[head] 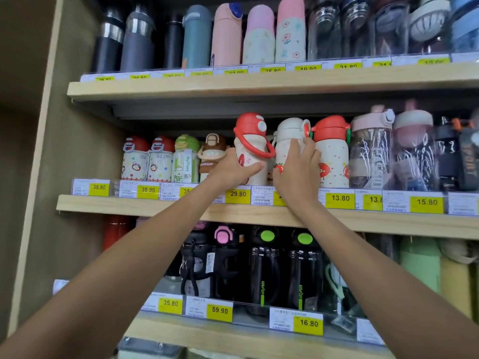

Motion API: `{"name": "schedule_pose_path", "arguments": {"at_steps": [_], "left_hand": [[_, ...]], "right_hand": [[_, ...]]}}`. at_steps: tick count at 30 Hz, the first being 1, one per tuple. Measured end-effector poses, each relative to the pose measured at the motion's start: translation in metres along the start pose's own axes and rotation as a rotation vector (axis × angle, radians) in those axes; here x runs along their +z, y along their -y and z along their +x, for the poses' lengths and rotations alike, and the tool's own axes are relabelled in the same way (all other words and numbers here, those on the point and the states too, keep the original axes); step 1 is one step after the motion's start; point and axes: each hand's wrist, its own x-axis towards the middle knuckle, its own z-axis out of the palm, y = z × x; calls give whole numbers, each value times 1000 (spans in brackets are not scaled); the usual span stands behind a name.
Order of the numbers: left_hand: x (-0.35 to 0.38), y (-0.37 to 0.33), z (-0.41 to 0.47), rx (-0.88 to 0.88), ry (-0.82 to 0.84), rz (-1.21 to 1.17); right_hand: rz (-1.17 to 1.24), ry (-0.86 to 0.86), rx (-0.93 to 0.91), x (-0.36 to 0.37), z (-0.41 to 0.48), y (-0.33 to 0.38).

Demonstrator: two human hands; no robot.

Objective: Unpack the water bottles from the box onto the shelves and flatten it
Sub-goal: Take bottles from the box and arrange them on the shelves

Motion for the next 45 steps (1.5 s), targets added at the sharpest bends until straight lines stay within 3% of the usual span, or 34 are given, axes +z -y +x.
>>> {"name": "schedule_pose_path", "arguments": {"at_steps": [7, 14, 22, 31, 35, 45], "left_hand": [[0, -2, -12, -112, -134, 70], [-9, -17, -21, -122, 11, 86], [-3, -37, -66, -196, -69, 279], [53, -61, -157, -77, -200, -94], [92, -75, -198, -168, -105, -207], [287, -137, -341, -434, 441, -380]], "right_hand": [[32, 22, 97, -3, -11, 4], [90, 91, 140, -13, -16, 5], [285, 272, 78, -43, -32, -6], [525, 182, 80, -77, -116, -46], [459, 221, 82, -96, -156, -85], [273, 478, 506, -185, -315, -285]]}}
